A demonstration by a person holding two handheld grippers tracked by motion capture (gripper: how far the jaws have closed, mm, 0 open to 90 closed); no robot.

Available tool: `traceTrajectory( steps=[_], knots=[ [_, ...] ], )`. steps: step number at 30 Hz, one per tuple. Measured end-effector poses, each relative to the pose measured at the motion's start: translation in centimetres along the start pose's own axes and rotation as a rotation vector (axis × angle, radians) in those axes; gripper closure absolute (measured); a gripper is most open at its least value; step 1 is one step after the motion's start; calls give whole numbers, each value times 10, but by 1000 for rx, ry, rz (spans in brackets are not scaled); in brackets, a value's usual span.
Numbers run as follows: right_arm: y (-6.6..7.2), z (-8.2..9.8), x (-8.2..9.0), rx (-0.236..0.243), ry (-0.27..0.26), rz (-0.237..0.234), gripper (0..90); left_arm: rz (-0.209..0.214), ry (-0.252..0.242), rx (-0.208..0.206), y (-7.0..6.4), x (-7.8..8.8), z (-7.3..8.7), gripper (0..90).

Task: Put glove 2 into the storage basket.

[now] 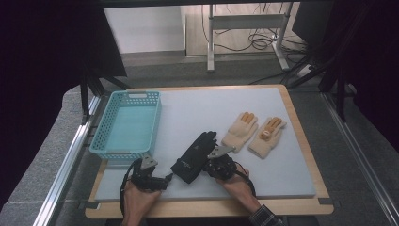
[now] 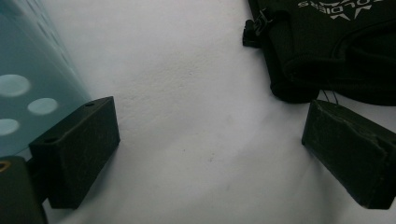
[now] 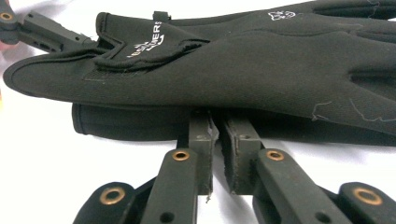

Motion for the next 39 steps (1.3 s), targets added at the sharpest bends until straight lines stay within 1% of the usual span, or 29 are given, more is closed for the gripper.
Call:
traceTrajectory(
  steps=[4,7,12,17,20,25,29,33,35,37,39],
  knots=[
    [1,0,4,33,6,15,723,1,-2,1,0,0,0,43],
    [-1,1,14,20,-12,17,683,2,-1,1,0,0,0,43],
    [-9,2,36,27,-45,47,606,4,1,4,0,0,0,42],
    [-24,8,59,9,-63,94,535,4,0,5,0,0,0,41],
    [-34,15,73,-18,-69,120,488,3,-2,7,0,0,0,41],
    [-50,28,89,-58,-67,153,396,0,-4,9,0,0,0,42],
    [-63,42,96,-83,-51,175,337,-2,-6,11,0,0,0,41],
    [-74,56,100,-97,-29,200,307,-3,-9,15,0,0,0,43],
    [-80,64,100,-114,-19,216,297,-4,-10,16,0,0,0,47],
    [-82,67,100,-107,-19,220,292,-3,-10,17,0,0,1,51],
    [-81,68,99,-88,-26,222,286,-4,-9,19,0,0,1,54]
  ],
)
Point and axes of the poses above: each handheld gripper's, and its own axes: x roughly backward along the jaws, z roughly out of its underside, y roughly to its left, the point moved 3 cm from there along -x, roughly forward along the jaws, and after that the axes turned 8 degrees about -x, right-handed, at the moved point
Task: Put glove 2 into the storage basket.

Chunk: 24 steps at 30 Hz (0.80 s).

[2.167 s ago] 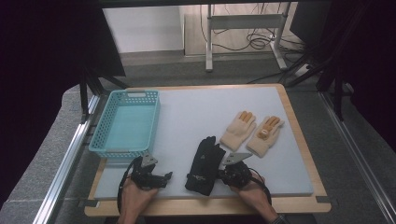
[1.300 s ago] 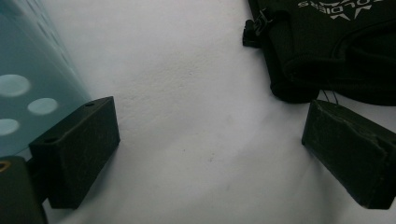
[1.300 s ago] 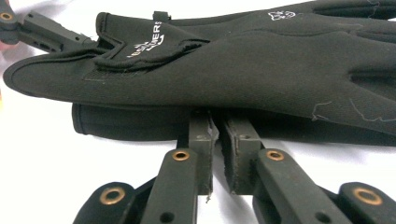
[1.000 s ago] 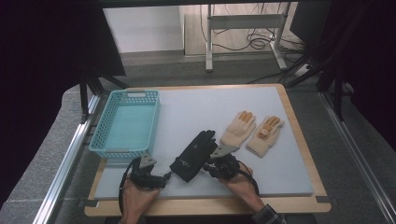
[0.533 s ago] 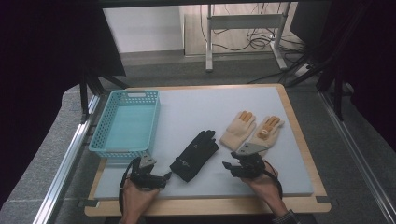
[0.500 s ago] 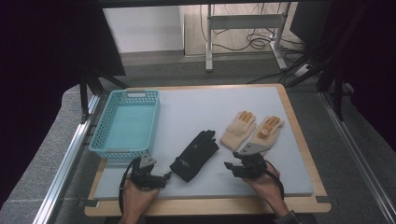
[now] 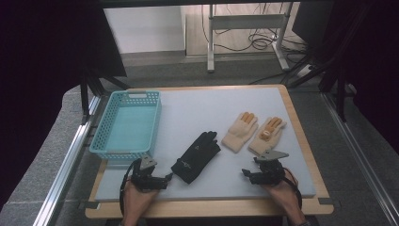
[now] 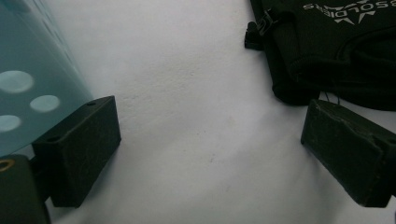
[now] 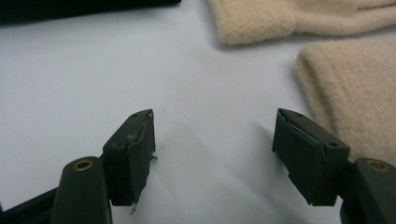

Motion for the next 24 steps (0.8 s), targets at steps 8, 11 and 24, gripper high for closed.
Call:
traceTrajectory(
  steps=[8,11,24],
  knots=[
    [1,2,0,7,-11,4,274,-4,19,-8,-2,1,-2,56],
    [1,2,0,4,-12,3,273,10,33,-11,-4,3,-2,57],
    [1,3,0,1,-16,5,272,106,16,-34,-21,31,-38,40]
  ],
)
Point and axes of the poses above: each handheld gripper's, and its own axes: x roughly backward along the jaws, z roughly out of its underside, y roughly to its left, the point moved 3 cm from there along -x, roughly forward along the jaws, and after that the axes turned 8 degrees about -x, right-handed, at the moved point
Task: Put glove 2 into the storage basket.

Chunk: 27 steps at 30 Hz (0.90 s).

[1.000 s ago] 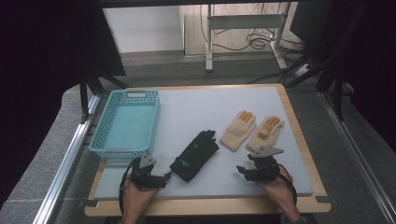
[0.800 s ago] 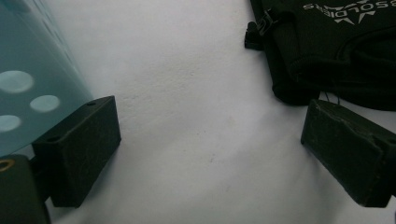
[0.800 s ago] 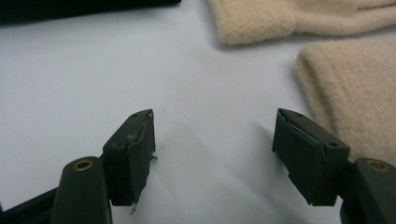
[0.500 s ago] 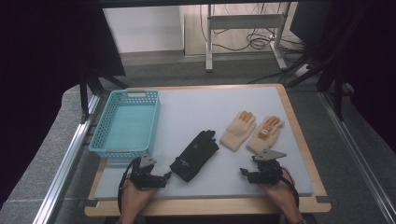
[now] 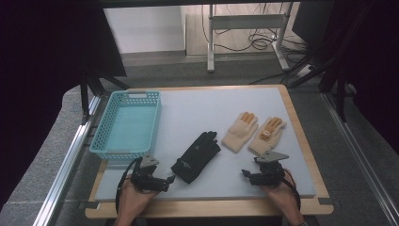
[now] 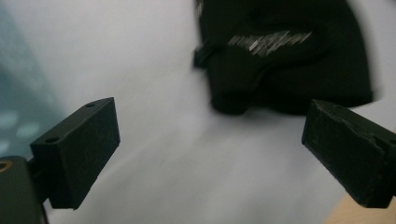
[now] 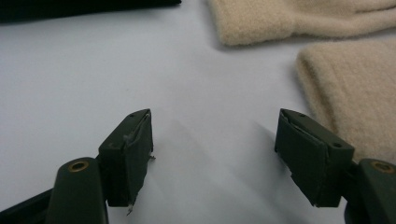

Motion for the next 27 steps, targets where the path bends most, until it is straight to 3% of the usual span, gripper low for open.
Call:
traceTrajectory(
  steps=[6,9,16,22,27],
  knots=[
    [0,0,0,0,-2,1,271,56,4,-41,-12,-9,-38,16],
    [0,0,0,-1,-2,2,271,82,17,-54,-15,-26,-55,15],
    [0,0,0,-1,-3,3,270,111,58,-63,-20,-69,-78,7],
    [0,1,0,-3,-4,3,268,43,135,-99,-23,-97,-81,0],
    [0,1,0,-4,-4,3,266,18,182,-76,-10,-108,-73,0]
  ],
)
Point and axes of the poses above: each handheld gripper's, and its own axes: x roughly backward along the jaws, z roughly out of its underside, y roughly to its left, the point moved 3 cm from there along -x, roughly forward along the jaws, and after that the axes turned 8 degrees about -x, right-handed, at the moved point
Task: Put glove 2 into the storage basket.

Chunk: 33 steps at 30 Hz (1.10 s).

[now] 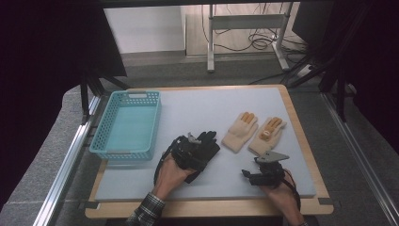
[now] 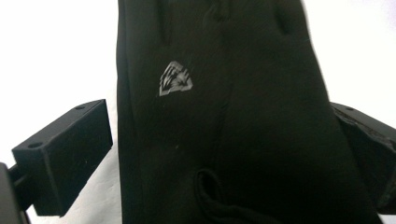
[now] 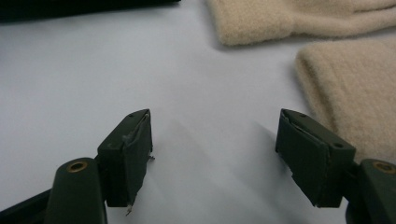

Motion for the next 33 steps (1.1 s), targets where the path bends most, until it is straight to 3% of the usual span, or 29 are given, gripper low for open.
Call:
traceTrajectory(
  steps=[3,6,8,11,18,20,26,29,33],
  knots=[
    [0,0,0,-1,0,0,266,26,18,10,0,-6,4,0],
    [0,0,0,-3,-1,1,266,7,38,-29,-6,-7,3,0],
    [0,0,0,-2,0,1,266,11,38,-23,-5,-6,3,11],
    [0,0,0,-3,-1,2,266,8,37,-14,-1,0,3,138],
    [0,0,0,-4,-2,3,266,14,31,-31,0,7,1,546],
    [0,0,0,-4,-3,3,266,17,29,-30,0,9,1,603],
    [0,1,0,-5,-4,3,265,55,-10,6,8,17,-1,650],
    [0,1,0,-6,-5,4,265,8,-22,5,13,24,-6,649],
    [1,1,0,-11,-8,3,265,-9,-49,17,21,35,-13,645]
  ],
)
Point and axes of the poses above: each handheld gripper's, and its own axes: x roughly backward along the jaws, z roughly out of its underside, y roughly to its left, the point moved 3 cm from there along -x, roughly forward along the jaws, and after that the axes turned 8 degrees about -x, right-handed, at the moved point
